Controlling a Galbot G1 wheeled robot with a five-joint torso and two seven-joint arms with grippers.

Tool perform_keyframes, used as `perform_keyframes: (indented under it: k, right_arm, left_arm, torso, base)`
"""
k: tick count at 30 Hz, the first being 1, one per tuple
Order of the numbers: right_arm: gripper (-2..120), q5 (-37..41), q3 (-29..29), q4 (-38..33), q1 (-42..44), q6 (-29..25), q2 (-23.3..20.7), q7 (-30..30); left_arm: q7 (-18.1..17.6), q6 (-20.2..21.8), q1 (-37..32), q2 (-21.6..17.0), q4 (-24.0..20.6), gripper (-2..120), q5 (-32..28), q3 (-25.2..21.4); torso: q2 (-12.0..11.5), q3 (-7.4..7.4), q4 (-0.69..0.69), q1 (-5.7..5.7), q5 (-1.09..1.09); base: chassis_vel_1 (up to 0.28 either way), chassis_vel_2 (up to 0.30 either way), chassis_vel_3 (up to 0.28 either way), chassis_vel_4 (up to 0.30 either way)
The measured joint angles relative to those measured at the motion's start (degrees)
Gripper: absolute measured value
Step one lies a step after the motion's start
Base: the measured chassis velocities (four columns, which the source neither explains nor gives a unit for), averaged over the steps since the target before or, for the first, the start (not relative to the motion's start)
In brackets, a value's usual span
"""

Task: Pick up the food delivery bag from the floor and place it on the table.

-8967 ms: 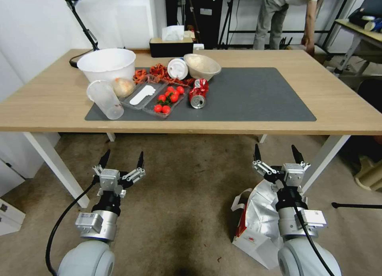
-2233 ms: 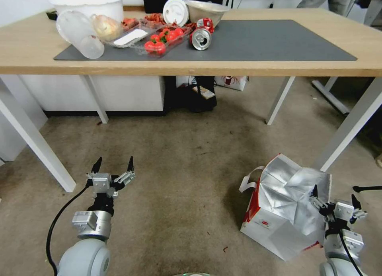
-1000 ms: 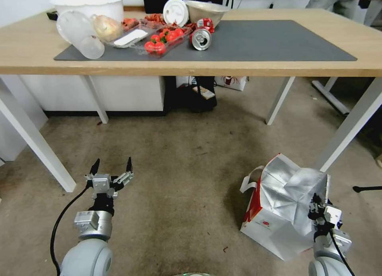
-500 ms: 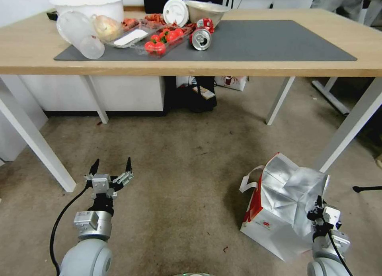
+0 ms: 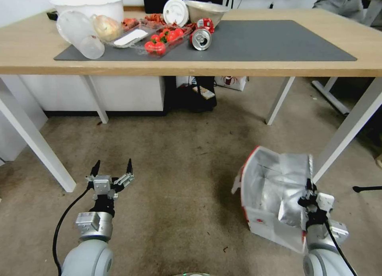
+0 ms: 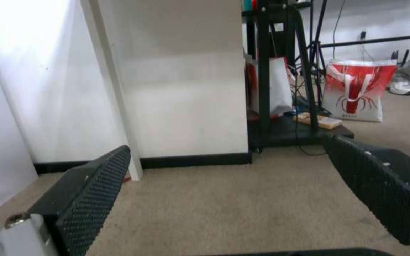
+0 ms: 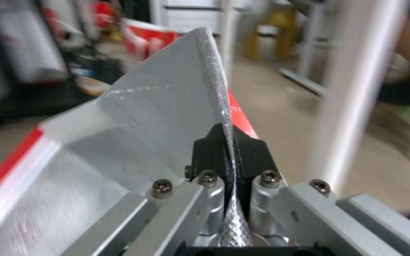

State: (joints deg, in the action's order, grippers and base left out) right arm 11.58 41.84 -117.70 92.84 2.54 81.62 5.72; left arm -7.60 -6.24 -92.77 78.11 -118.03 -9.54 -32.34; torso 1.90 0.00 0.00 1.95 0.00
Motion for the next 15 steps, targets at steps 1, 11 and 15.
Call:
perform_keyframes:
  k: [1,11,15]
  right_arm:
    - [0,0.0,-0.3,-1.0,0.1,0.6,-0.8,-1.1]
    - [0,5.4,-1.5,-10.0,-1.4,6.1,-11.2,-10.7]
    - [0,10.2,-1.3,-10.4,-1.3,5.7,-15.4,-16.8]
  left_arm:
    - [0.0,0.0,0.0,0.0,0.0,100,0.0,0.0]
    - [0.0,-0.2,0.7,-0.8,0.5,100,-0.5,-1.0]
    - [0.0,-0.1,1.0,-0.8,0.5,100,-0.5,-1.0]
  torso:
    - [0.0,0.0,0.0,0.0,0.0]
    - [0.0,0.0,0.0,0.0,0.0]
    - [0.0,0.0,0.01,0.0,0.0]
  base:
    - [0.0,0.0,0.0,0.0]
    - [0.0,0.0,0.0,0.0]
    - [0.0,0.0,0.0,0.0]
